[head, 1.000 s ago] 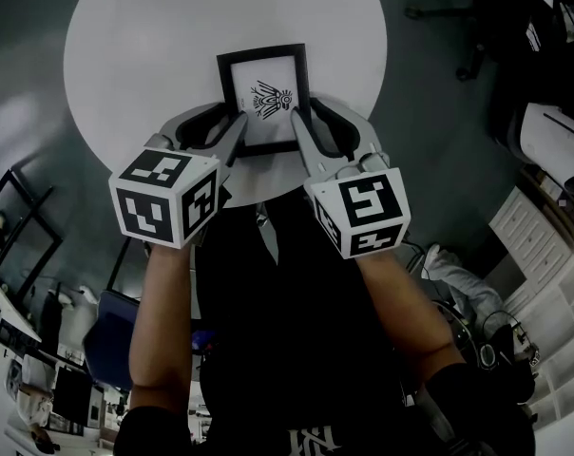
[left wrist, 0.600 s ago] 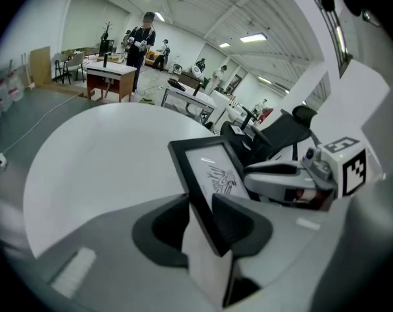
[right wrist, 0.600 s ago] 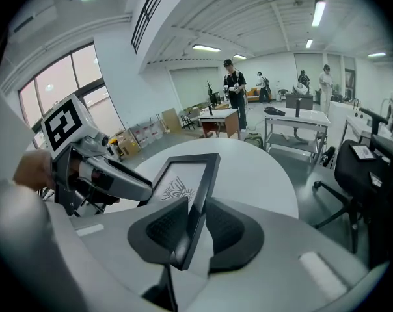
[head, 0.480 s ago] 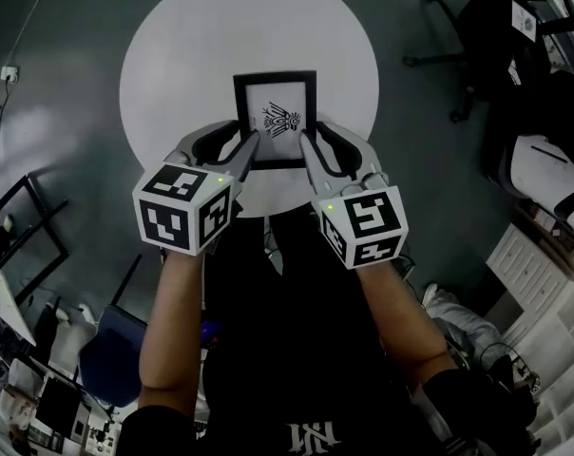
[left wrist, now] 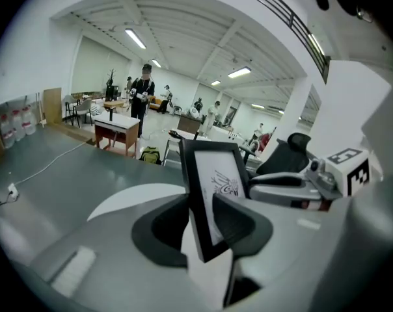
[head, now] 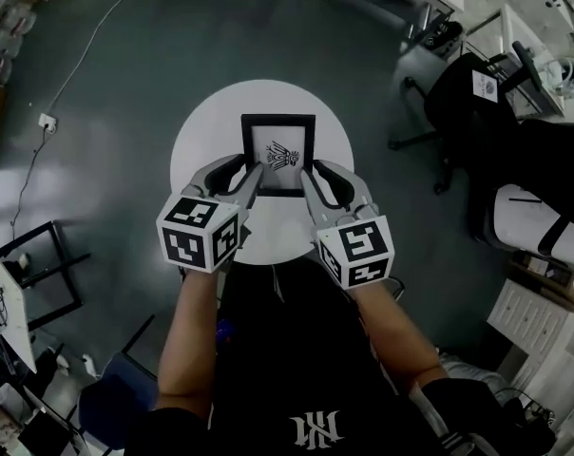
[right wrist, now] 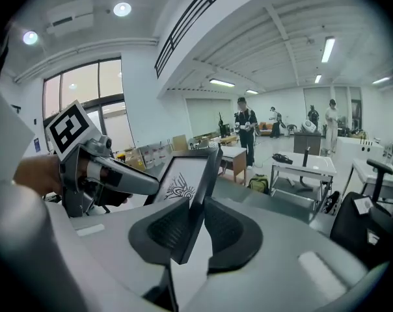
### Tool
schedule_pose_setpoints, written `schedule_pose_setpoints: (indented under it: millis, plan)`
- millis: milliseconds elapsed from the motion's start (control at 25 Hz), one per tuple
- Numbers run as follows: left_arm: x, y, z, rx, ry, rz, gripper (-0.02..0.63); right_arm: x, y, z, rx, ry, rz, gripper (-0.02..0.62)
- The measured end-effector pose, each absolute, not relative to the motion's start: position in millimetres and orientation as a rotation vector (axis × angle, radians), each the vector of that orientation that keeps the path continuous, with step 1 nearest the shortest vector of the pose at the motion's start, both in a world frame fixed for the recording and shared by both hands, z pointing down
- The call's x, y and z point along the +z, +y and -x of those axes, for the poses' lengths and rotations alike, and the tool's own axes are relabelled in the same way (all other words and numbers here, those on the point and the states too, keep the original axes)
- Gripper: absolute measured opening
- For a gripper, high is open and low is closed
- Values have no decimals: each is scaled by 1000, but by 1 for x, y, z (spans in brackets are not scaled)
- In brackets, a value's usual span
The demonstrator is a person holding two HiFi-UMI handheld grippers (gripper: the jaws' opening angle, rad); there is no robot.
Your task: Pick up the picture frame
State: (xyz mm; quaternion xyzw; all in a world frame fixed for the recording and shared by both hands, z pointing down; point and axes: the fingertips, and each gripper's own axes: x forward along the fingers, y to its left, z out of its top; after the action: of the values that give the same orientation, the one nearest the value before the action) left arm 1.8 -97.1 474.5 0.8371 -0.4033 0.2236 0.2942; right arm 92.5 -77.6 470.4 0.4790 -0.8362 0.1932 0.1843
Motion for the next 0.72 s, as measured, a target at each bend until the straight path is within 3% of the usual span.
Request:
schedule_pose_setpoints:
  millis: [720]
  plan:
    - [229, -127, -18, 356, -1284, -2561, 123, 224, -114, -109, 60, -2573, -1513, 74]
